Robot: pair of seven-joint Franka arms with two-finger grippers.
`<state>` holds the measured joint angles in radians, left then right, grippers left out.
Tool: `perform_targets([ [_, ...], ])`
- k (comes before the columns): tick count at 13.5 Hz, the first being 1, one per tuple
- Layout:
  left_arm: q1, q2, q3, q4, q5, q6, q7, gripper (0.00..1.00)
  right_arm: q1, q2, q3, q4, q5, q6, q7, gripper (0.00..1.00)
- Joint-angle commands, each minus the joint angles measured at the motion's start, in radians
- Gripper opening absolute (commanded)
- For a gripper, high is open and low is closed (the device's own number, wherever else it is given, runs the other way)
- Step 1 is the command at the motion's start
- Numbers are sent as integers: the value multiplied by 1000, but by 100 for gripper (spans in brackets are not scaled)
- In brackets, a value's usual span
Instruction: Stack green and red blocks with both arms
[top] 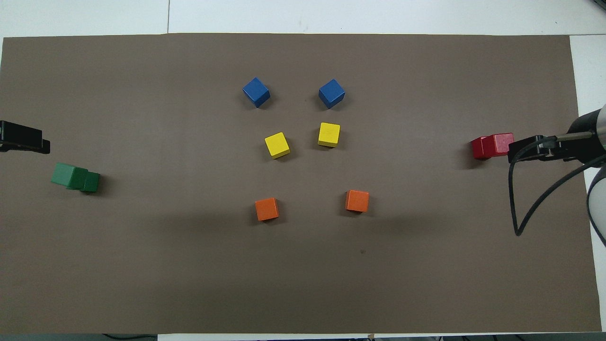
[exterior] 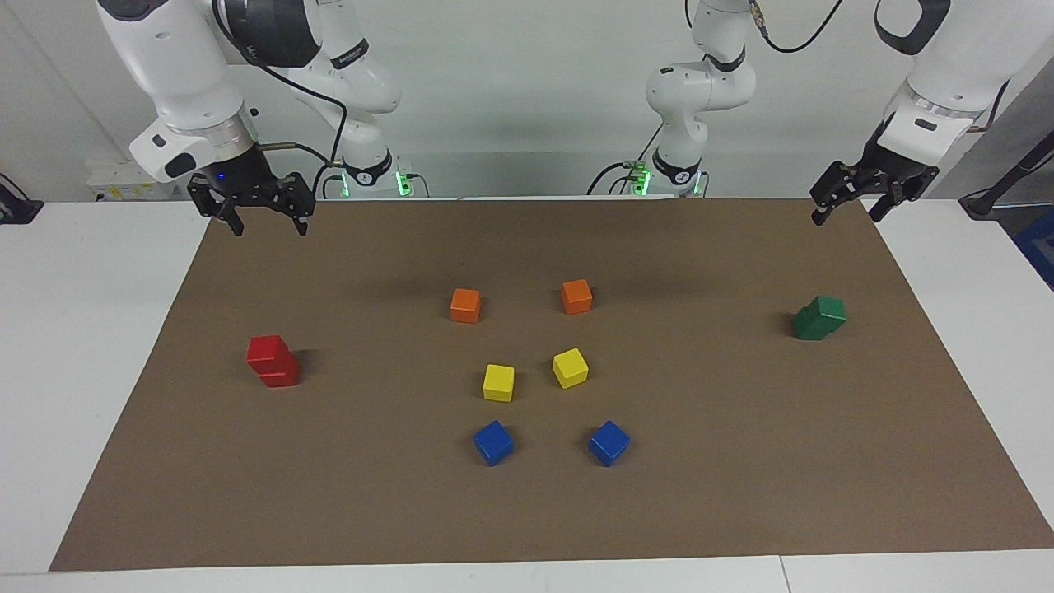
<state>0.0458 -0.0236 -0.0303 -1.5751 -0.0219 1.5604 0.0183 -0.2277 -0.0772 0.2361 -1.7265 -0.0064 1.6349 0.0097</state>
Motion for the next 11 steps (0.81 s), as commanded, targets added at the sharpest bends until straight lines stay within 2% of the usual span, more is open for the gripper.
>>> perform_targets([
  [1,0,-4,4,7,-9,7,-11,100,-9,16,-1,25,20,-21,-11,100],
  [4,-1,-4,4,6,-9,7,-11,100,-15,16,-4,31,20,-29,-16,100],
  [7,-3,-6,3,3,-9,6,-11,100,56,17,-76,33,19,-24,-14,100],
  [10,-1,-6,3,3,-9,6,-11,100,74,22,-96,33,20,-26,-14,100],
  [11,-1,-6,3,3,-9,6,-11,100,108,22,-131,33,19,-26,-14,100],
])
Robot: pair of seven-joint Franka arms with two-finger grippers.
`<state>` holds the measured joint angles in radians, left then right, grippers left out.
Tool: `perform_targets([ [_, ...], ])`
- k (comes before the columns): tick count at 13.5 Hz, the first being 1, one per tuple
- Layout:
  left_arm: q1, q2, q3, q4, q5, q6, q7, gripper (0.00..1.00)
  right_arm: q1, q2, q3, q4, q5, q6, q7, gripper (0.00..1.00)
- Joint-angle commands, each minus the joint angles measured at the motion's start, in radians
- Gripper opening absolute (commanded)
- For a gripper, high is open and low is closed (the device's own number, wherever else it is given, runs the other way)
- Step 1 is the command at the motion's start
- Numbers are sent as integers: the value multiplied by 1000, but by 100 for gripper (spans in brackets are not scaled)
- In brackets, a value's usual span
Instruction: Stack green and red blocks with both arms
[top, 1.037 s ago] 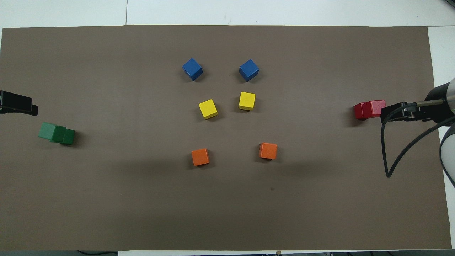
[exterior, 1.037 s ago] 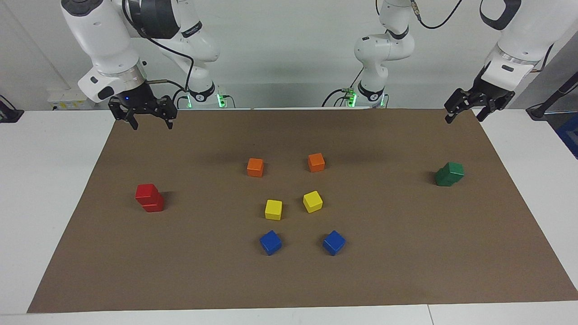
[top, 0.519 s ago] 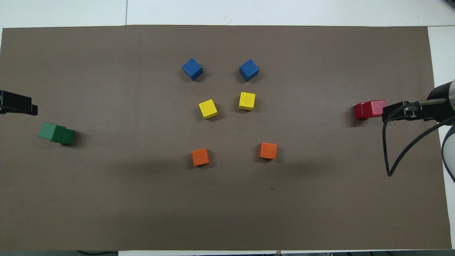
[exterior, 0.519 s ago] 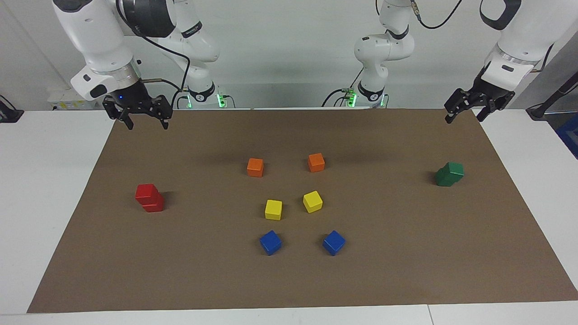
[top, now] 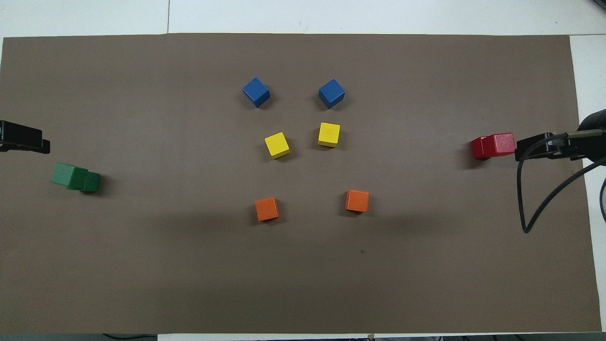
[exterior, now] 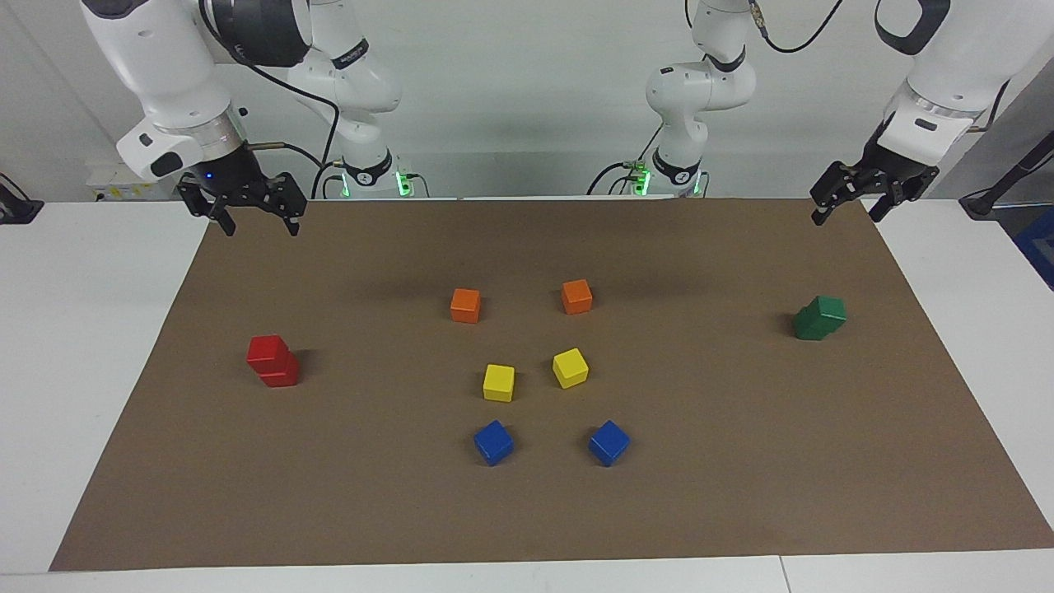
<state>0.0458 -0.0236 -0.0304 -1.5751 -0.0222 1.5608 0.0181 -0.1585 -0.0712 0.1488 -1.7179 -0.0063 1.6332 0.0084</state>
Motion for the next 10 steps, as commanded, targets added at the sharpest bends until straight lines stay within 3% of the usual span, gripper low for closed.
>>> perform_targets([
  [1,-1,-6,3,3,-8,4,-10,100,59,16,-66,24,19,-23,-13,100],
  [10,-1,-6,4,3,-7,5,-10,100,62,5,-66,11,16,-30,-4,100],
])
